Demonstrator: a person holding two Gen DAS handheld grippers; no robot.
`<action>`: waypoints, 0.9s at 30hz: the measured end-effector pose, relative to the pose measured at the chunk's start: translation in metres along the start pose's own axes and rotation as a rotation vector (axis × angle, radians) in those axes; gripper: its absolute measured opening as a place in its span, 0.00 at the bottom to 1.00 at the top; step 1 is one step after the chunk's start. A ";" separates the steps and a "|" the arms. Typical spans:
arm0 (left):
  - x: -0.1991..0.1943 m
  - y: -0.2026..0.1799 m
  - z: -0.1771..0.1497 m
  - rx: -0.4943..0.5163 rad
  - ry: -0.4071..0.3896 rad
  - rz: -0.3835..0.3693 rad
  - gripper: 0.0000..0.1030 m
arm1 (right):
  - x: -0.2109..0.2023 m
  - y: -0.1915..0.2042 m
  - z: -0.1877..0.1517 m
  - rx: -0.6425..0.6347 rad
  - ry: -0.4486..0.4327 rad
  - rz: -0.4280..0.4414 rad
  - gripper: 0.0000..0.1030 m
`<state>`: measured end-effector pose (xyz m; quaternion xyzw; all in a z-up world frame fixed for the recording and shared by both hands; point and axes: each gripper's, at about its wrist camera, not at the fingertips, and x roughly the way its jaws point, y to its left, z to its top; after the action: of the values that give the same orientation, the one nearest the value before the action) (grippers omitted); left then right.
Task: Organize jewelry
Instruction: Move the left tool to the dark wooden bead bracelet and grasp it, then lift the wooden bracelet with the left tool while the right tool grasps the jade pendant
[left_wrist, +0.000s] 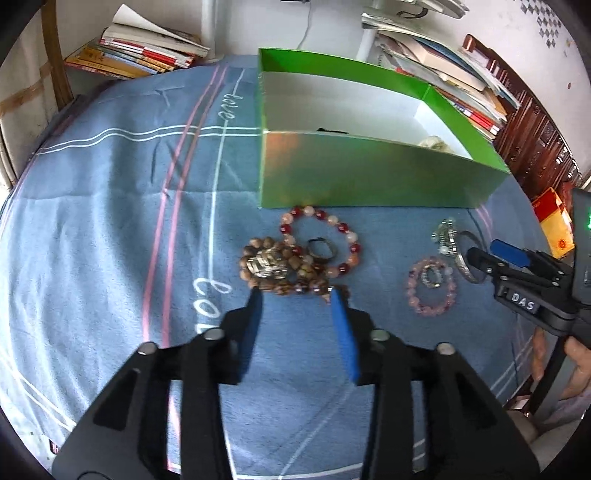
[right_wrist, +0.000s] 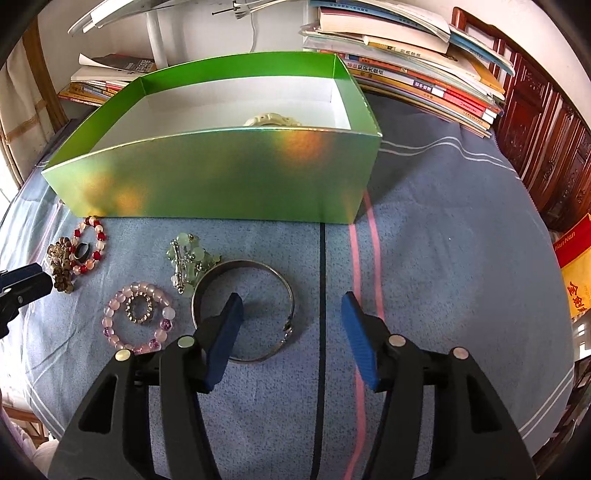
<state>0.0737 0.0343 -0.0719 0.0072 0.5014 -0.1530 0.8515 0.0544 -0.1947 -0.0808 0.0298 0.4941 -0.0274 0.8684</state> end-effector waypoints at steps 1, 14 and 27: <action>0.000 -0.002 0.001 -0.001 0.000 -0.012 0.53 | 0.000 0.000 -0.001 0.001 0.000 -0.002 0.58; 0.018 0.003 0.006 -0.045 0.033 0.013 0.12 | 0.000 -0.003 -0.003 0.008 -0.008 0.005 0.60; -0.055 0.010 0.033 -0.025 -0.183 0.004 0.11 | 0.000 -0.002 -0.003 0.011 -0.009 0.003 0.61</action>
<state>0.0797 0.0520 -0.0097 -0.0165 0.4235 -0.1448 0.8941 0.0514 -0.1966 -0.0824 0.0352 0.4902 -0.0289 0.8704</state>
